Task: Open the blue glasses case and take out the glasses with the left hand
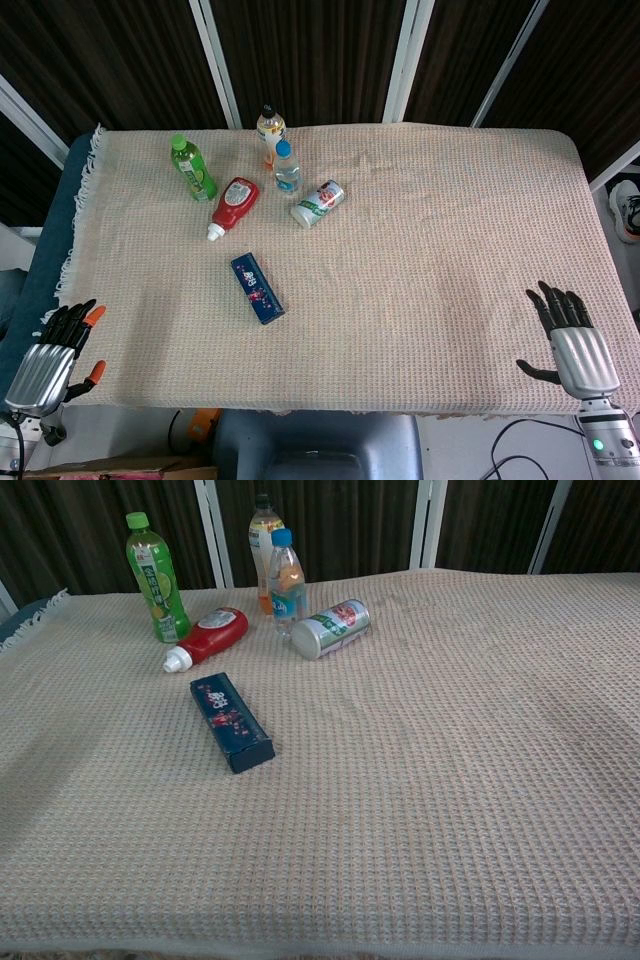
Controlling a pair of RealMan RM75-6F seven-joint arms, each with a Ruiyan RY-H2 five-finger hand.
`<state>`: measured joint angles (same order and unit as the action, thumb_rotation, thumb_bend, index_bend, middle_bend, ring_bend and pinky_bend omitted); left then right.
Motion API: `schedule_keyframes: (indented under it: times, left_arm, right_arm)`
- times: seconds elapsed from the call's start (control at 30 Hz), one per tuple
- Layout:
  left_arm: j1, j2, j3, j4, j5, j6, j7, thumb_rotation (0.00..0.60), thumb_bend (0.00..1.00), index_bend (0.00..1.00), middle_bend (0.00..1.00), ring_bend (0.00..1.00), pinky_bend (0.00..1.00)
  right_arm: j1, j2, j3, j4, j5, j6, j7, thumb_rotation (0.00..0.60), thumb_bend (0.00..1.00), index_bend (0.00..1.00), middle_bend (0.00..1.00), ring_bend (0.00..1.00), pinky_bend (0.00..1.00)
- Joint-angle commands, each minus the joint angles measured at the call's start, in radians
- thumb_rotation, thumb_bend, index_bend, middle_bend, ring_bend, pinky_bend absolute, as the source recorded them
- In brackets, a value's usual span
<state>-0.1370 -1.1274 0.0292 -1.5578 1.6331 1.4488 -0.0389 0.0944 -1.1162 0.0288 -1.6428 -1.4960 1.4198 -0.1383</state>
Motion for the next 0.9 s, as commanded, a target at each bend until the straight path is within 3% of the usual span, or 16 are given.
schedule_keyframes:
  times: [0.03, 0.17, 0.33, 0.67, 0.9]
  left_arm:
    - [-0.001, -0.004, -0.001, 0.0, -0.001, 0.0, 0.006, 0.6, 0.35, 0.0, 0.0, 0.0, 0.03]
    - [-0.011, -0.018, 0.003, 0.005, 0.011, -0.01, -0.001, 0.6, 0.35, 0.0, 0.0, 0.0, 0.03]
    - [-0.067, -0.113, -0.014, 0.075, 0.067, -0.024, -0.069, 0.6, 0.35, 0.0, 0.0, 0.0, 0.03]
    - [-0.267, -0.298, -0.059, 0.215, 0.046, -0.283, -0.056, 0.6, 0.31, 0.0, 0.0, 0.0, 0.01]
    - [-0.329, -0.436, -0.082, 0.36, 0.018, -0.318, -0.069, 0.6, 0.31, 0.0, 0.0, 0.0, 0.0]
  right_arm:
    - [0.0, 0.001, 0.0, -0.001, 0.0, -0.001, 0.003, 0.6, 0.18, 0.0, 0.0, 0.0, 0.0]
    - [-0.002, 0.006, -0.001, -0.001, -0.001, 0.001, 0.008, 0.6, 0.18, 0.0, 0.0, 0.0, 0.0]
    - [-0.006, 0.008, 0.002, -0.001, -0.003, 0.012, 0.019, 0.6, 0.18, 0.0, 0.0, 0.0, 0.0]
    - [-0.001, 0.006, 0.004, -0.002, 0.006, -0.001, 0.017, 0.6, 0.18, 0.0, 0.0, 0.0, 0.0]
    - [-0.002, 0.0, 0.016, 0.003, 0.026, 0.002, 0.006, 0.6, 0.18, 0.0, 0.0, 0.0, 0.0]
